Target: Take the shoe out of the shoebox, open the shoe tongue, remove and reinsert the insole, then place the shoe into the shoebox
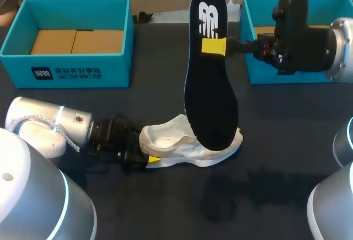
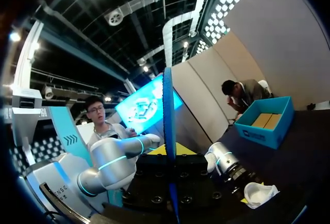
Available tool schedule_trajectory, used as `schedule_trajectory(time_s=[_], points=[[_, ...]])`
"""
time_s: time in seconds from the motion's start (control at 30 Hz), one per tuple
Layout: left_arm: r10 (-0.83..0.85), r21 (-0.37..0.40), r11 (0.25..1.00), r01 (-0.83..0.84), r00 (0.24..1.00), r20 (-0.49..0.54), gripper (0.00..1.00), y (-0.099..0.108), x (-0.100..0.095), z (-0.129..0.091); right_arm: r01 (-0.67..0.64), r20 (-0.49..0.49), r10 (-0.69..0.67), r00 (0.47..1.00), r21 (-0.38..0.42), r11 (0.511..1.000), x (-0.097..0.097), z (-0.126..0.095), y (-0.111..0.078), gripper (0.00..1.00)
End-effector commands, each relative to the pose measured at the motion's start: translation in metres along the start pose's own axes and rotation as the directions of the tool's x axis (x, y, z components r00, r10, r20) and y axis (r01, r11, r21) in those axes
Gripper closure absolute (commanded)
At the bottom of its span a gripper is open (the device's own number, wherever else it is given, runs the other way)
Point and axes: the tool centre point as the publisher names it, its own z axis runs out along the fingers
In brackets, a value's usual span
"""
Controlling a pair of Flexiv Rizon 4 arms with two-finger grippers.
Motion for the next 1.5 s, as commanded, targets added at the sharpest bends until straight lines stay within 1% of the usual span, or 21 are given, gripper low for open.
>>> schedule_trajectory(time_s=[0.03, 0.17, 0.23, 0.27, 0.43, 0.5, 0.93, 1.17, 1.2, 1.3, 1.47, 1.5], points=[[0.003, -0.002, 1.000, -0.003, 1.000, 0.000, 0.00, -0.002, 0.003, -0.008, 0.000, 0.007, 0.000, 1.000, -0.006, 1.000, 0.003, 0.004, -0.001, 1.00], [-0.009, 0.003, 1.000, 0.009, 1.000, -0.012, 0.00, -0.006, 0.002, -0.016, 0.000, 0.007, 0.000, 1.000, -0.006, 1.000, 0.003, 0.004, -0.001, 1.00], [-0.004, -0.020, 1.000, 0.004, 1.000, 0.005, 0.00, -0.006, 0.000, -0.018, 0.000, 0.007, 0.000, 1.000, -0.006, 1.000, 0.003, 0.004, -0.001, 1.00], [-0.017, -0.024, 1.000, 0.016, 1.000, -0.007, 0.00, -0.006, -0.001, -0.019, 0.000, 0.007, 0.000, 1.000, -0.006, 1.000, 0.003, 0.004, -0.001, 1.00], [-0.020, -0.103, 0.994, 0.019, 1.000, -0.008, 0.00, -0.007, -0.003, -0.026, 0.000, 0.007, 0.000, 1.000, -0.006, 1.000, 0.003, 0.004, -0.001, 1.00], [-0.016, -0.140, 0.990, 0.018, 1.000, 0.017, 0.00, -0.008, -0.006, -0.031, 0.000, 0.007, 0.000, 1.000, -0.006, 1.000, 0.003, 0.004, -0.001, 1.00], [-0.016, -0.140, 0.990, 0.018, 1.000, 0.017, 0.00, -0.008, -0.006, -0.031, 0.000, 0.007, 0.000, 1.000, -0.006, 1.000, 0.003, 0.004, -0.001, 1.00], [0.024, -0.290, 0.957, -0.018, 1.000, 0.016, 0.00, -0.021, -0.008, -0.033, 0.000, 0.007, 0.000, 1.000, -0.006, 1.000, 0.003, 0.004, -0.001, 1.00], [0.032, -0.299, 0.954, -0.026, 0.999, 0.016, 0.00, -0.023, -0.008, -0.033, 0.000, 0.007, 0.000, 1.000, -0.006, 1.000, 0.003, 0.004, -0.001, 1.00], [0.035, -0.358, 0.934, -0.026, 0.999, 0.018, 0.00, -0.027, -0.009, -0.035, 0.000, 0.007, 0.000, 1.000, -0.006, 1.000, 0.003, 0.004, -0.001, 1.00], [0.041, -0.474, 0.880, -0.029, 0.999, 0.015, 0.00, -0.032, -0.009, -0.037, 0.000, 0.007, 0.000, 1.000, -0.006, 1.000, 0.003, 0.004, -0.001, 1.00], [0.027, -0.508, 0.861, -0.017, 1.000, 0.012, 0.00, -0.032, -0.009, -0.038, 0.000, 0.007, 0.000, 1.000, -0.006, 1.000, 0.003, 0.004, -0.001, 1.00]])
